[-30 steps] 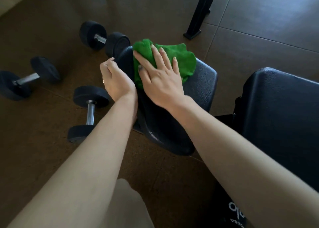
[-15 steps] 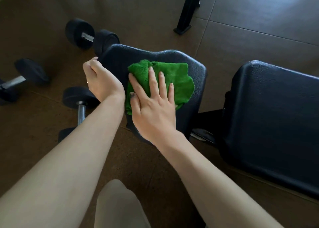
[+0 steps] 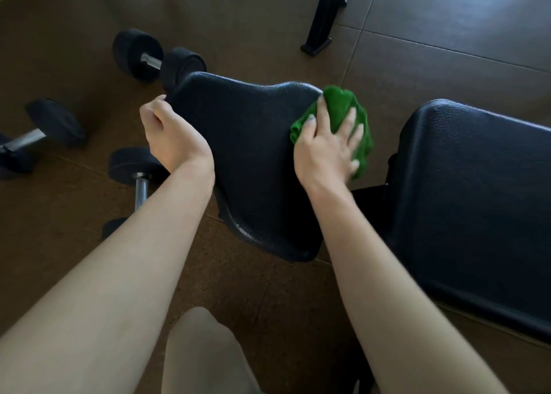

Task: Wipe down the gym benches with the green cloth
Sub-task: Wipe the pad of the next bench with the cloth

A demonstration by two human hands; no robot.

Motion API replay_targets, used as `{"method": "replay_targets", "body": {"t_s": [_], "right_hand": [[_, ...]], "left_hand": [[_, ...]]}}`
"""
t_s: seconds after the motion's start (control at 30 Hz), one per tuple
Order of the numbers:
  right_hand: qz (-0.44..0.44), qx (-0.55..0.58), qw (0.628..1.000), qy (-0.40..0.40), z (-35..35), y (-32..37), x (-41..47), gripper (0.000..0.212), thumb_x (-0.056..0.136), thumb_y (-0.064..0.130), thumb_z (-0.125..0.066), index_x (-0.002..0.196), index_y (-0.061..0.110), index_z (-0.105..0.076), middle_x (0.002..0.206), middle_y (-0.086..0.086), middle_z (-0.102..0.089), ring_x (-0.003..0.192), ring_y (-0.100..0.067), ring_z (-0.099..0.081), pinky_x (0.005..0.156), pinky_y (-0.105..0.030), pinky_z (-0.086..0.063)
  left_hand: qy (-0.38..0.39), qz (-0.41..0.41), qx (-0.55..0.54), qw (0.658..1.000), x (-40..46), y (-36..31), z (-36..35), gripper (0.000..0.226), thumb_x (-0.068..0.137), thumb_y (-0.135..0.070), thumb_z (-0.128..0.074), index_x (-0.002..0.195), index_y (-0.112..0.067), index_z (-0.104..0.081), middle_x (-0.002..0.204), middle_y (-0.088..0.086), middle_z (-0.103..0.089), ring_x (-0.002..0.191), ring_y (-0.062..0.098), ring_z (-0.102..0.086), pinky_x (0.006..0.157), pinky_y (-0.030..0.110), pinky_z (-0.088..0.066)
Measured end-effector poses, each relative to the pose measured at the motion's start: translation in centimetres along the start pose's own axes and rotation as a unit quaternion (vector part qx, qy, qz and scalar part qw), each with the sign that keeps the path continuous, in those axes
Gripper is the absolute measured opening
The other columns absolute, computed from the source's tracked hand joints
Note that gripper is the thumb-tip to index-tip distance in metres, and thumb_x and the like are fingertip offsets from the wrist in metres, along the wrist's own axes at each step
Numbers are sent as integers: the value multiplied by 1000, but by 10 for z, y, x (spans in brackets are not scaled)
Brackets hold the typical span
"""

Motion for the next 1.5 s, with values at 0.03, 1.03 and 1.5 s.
{"method": "replay_targets", "body": {"t_s": [0.03,1.03,1.5], "right_hand": [[-4,13,1000,-5,-1,-10,-20,50,109,48,-24,158,55,-18,173,0,6,158,-29,6,121,-65,-15],[274,-132,952,25,-42,55,-79,54,109,48,-20,162,45,-12,174,-7,5,159,-34,9,125,-63,2],[501,-294,813,-42,-15,-70,-144,64,106,27,-56,162,36,-26,167,-18,-28,153,-40,-28,118,-61,-35]], "left_hand": [[1,-1,-1,1000,0,0,0,33,105,-33,-39,122,-18,-63,109,-6,-62,99,12,-61,75,22,-46],[179,38,81,980,21,-1,8,53,97,-51,-38,143,-28,-50,141,3,-56,123,20,-57,107,41,-49],[268,23,123,955,20,3,17,53,110,-53,-17,159,-32,-22,161,-1,-35,143,22,-38,118,46,-34]]}}
Point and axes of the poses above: each hand's wrist, its own x-axis towards the middle knuckle, its own z-axis out of the back of the hand, y = z × x, the point moved 4 cm from there along x, towards the middle knuckle
